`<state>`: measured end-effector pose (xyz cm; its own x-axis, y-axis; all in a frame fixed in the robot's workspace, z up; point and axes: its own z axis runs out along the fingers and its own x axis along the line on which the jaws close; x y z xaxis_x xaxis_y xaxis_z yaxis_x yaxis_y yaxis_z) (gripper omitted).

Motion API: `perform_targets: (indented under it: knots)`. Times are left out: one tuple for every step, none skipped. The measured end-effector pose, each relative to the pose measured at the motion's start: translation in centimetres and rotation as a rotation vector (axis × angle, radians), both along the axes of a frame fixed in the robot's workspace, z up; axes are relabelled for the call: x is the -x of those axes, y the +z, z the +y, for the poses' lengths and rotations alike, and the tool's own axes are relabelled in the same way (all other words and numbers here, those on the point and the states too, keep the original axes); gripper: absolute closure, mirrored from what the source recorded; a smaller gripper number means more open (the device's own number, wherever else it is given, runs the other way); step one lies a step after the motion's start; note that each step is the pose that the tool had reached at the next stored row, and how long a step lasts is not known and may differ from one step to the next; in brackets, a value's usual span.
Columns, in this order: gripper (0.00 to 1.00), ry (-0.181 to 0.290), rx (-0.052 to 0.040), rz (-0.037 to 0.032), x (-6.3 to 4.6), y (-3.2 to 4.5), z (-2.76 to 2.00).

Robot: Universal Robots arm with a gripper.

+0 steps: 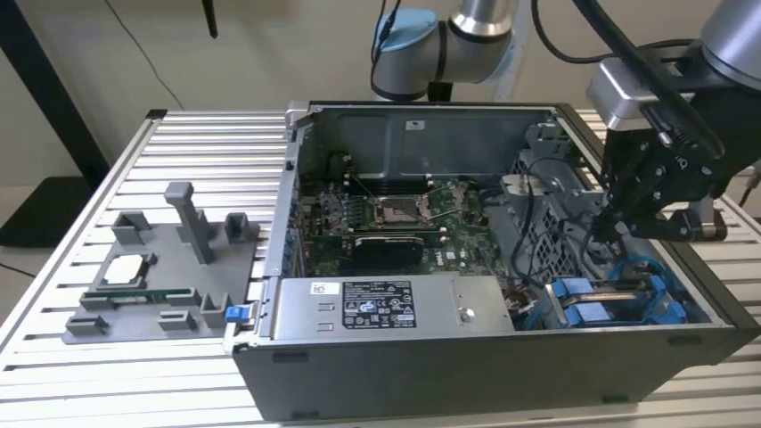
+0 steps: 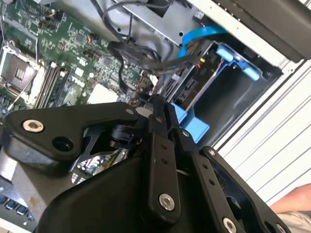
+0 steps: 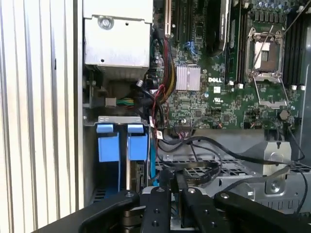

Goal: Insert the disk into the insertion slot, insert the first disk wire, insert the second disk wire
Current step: 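Insert the second disk wire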

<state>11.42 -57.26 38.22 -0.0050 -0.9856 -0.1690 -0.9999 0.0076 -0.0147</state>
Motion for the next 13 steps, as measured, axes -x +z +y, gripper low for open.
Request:
perform_targets:
  knots:
    - [1.00, 0.000, 0.0019, -0.0009, 0.2, 0.00, -0.12]
    - [1.00, 0.000, 0.0037, -0.0019, 0.4, 0.00, -0.24]
    - [1.00, 0.000, 0.0057, -0.0036, 0.7, 0.00, -0.35]
    - [1.00, 0.000, 0.0079, -0.0089, 0.9, -0.02, -0.42]
    - [1.00, 0.000, 0.0096, -0.0198, 1.1, -0.03, -0.45]
    - [1.00, 0.000, 0.0104, -0.0323, 1.3, -0.06, -0.50]
    - [1.00, 0.000, 0.0110, -0.0442, 1.4, -0.09, -0.53]
    - [1.00, 0.000, 0.0116, -0.0561, 1.6, -0.12, -0.56]
    - [1.00, 0.000, 0.0124, -0.0674, 1.7, -0.14, -0.60]
    - [1.00, 0.000, 0.0134, -0.0774, 1.8, -0.17, -0.65]
    - [1.00, 0.000, 0.0142, -0.0859, 1.8, -0.25, -0.70]
    - [1.00, -0.001, 0.0154, -0.0915, 1.8, -0.33, -0.72]
    - [1.00, -0.003, 0.0173, -0.0948, 1.8, -0.44, -0.74]
